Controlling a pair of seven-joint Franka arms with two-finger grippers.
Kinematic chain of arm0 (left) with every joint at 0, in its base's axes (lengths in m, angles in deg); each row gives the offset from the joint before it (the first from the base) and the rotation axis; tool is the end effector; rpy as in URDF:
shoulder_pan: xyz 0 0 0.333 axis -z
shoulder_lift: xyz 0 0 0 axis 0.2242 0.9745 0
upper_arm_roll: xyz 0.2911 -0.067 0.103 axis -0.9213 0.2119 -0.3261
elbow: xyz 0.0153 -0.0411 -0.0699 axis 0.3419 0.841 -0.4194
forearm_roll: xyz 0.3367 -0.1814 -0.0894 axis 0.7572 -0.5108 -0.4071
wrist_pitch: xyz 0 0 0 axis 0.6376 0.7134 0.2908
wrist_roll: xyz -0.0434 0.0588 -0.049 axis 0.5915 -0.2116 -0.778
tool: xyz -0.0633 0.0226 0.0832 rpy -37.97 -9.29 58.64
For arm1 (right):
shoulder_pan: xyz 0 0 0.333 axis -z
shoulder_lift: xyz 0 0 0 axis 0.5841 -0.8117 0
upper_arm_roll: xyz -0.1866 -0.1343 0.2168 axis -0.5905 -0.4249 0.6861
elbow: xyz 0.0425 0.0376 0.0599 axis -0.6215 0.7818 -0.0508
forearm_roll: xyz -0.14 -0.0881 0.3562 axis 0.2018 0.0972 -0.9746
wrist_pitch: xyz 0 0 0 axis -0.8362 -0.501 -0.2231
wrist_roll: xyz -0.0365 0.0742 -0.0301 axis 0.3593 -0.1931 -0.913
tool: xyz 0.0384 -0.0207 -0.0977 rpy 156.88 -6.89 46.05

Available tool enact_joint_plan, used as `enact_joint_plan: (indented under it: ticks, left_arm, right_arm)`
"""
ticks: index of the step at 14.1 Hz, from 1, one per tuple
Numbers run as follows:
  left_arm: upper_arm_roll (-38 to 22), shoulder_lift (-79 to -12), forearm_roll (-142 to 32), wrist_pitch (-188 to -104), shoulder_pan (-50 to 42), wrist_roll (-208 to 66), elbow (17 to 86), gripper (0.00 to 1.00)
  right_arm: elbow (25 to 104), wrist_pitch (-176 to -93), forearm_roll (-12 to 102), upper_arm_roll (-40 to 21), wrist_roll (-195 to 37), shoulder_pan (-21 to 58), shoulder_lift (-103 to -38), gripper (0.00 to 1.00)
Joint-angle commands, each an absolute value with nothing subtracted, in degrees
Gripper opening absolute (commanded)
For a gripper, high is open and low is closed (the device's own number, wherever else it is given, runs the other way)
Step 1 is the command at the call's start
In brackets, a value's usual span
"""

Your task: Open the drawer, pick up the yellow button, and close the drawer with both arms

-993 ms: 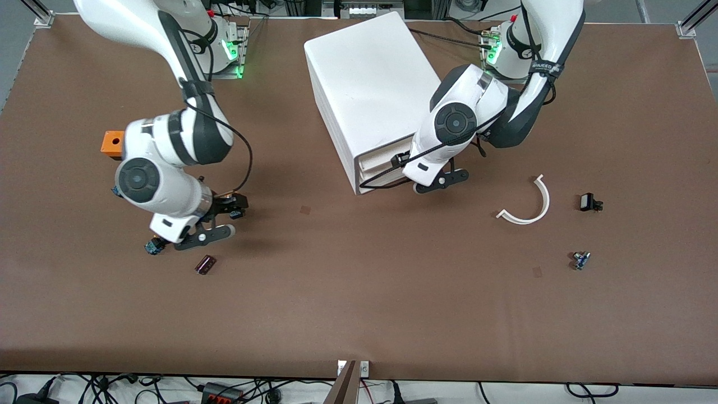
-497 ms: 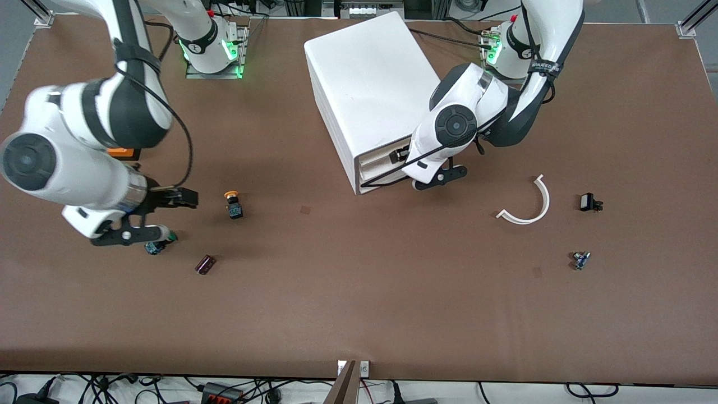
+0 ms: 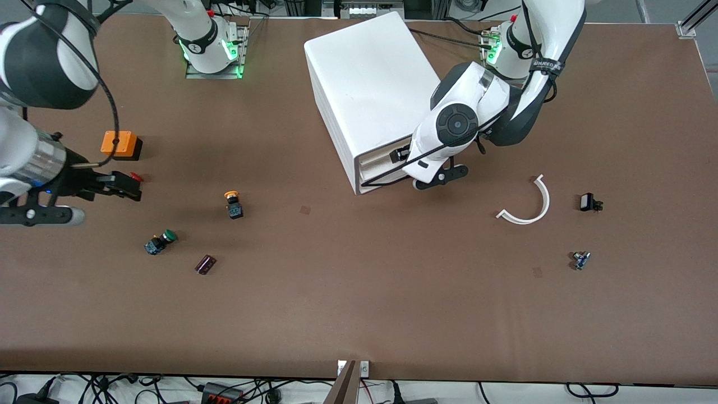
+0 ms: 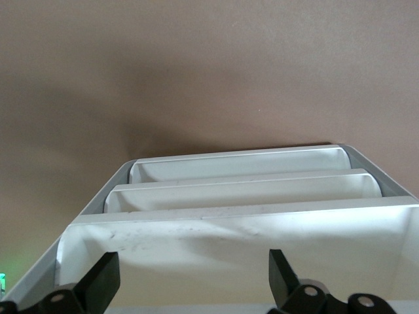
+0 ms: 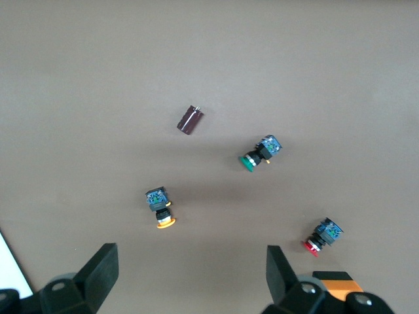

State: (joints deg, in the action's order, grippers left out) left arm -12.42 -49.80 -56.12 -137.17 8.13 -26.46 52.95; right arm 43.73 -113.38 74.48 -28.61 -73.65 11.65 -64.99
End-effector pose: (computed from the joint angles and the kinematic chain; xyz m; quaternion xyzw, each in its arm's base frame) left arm 0.5077 -0.3581 0.3489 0.9697 0.1752 -0.1699 0.0125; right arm 0.6460 0.0490 0.5538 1.0000 -0.0026 -0.0034 0.0003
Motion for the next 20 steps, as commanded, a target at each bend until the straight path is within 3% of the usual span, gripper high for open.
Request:
enact_joint_plan:
  ticks: [1,4,7,10,14,16,18,20]
  left_arm:
    - [-12.5,-51.5,-53.0,-135.8,5.0,-27.4,50.9,1.00]
    - [-12.7,-51.1,-44.3,-128.2,1.6,-35.3,42.8,1.00]
    - [-12.6,-51.5,-42.6,-123.9,-6.4,-52.1,37.1,1.00]
    - [-13.4,-52.3,-42.6,-118.5,-12.1,-67.7,31.6,1.00]
    - [-22.1,-61.4,-44.2,-118.7,-13.3,-84.9,37.1,1.00]
    - [-22.6,-68.8,-44.6,-120.7,-13.3,-84.6,44.6,1.00]
    - [-22.9,-74.4,-44.4,-129.7,-13.4,-84.4,54.5,1.00]
    - [-23.7,-74.6,-44.4,-131.0,-13.4,-85.0,55.1,1.00]
  right_arm:
    - [42.8,-112.4,74.0,-27.7,-72.3,14.4,-63.0,1.00]
    - [43.0,-113.3,74.2,-24.1,-73.1,19.3,-61.9,1.00]
    - [43.6,-113.1,75.0,-12.6,-73.2,31.5,-59.6,1.00]
    - [45.1,-113.1,75.9,-10.7,-76.2,34.2,-58.5,1.00]
    - [45.2,-111.3,76.9,-10.8,-76.2,34.6,-58.5,1.00]
    - [46.7,-110.0,78.7,-10.6,-75.4,34.2,-57.1,1.00]
    - [50.5,-111.0,78.9,-10.6,-75.5,34.2,-54.8,1.00]
    - [53.5,-111.9,80.8,-10.5,-75.5,34.2,-52.9,1.00]
